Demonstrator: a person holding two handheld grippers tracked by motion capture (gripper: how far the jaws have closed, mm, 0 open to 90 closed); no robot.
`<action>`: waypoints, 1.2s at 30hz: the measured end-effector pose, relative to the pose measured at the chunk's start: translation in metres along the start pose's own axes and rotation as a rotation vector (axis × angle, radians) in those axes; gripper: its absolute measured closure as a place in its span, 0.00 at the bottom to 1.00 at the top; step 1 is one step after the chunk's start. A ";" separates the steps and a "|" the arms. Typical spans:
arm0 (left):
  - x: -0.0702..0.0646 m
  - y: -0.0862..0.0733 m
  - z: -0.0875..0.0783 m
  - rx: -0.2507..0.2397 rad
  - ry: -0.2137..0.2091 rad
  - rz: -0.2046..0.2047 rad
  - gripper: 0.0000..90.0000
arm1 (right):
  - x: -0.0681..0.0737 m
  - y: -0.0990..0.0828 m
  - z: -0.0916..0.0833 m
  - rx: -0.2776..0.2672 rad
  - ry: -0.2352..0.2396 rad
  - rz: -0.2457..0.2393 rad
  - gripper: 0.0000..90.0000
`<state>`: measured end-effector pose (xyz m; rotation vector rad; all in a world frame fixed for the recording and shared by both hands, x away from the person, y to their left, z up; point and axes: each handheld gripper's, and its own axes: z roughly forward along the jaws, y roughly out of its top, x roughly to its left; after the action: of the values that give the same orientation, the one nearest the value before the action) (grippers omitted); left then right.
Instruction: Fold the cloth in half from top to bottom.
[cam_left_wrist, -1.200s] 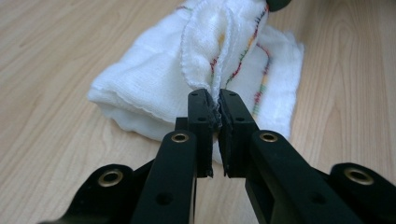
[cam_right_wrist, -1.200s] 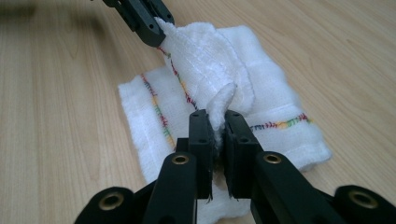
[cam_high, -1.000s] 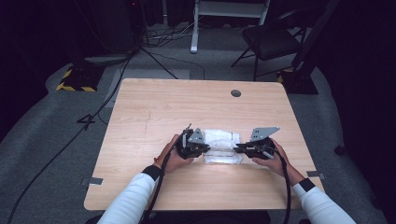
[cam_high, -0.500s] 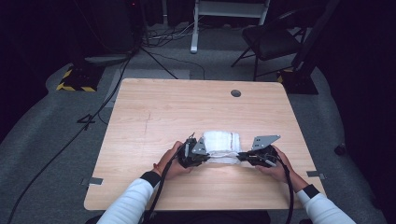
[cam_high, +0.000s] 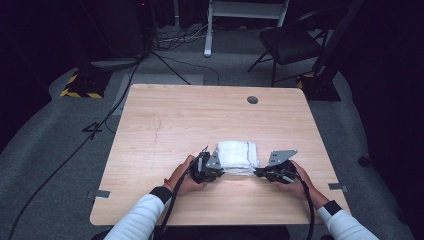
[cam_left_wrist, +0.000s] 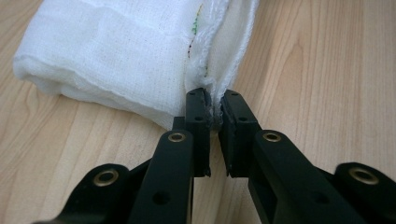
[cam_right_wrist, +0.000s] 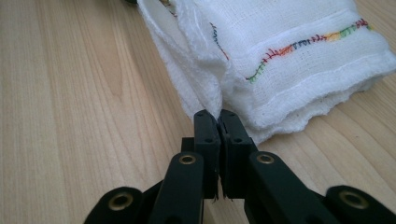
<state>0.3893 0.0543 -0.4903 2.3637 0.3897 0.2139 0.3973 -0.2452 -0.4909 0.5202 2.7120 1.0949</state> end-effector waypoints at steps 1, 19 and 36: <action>0.001 -0.001 0.000 -0.010 -0.009 -0.016 0.92 | 0.000 -0.001 0.000 -0.006 0.000 0.007 0.97; -0.003 -0.009 -0.014 -0.017 -0.011 -0.040 0.87 | 0.005 -0.008 -0.008 0.009 -0.018 -0.007 0.99; -0.012 -0.014 -0.024 -0.001 0.008 -0.005 0.79 | 0.004 -0.007 -0.018 -0.034 -0.056 0.015 0.86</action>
<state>0.3684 0.0751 -0.4833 2.3613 0.3986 0.2214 0.3864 -0.2601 -0.4830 0.5588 2.6410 1.1105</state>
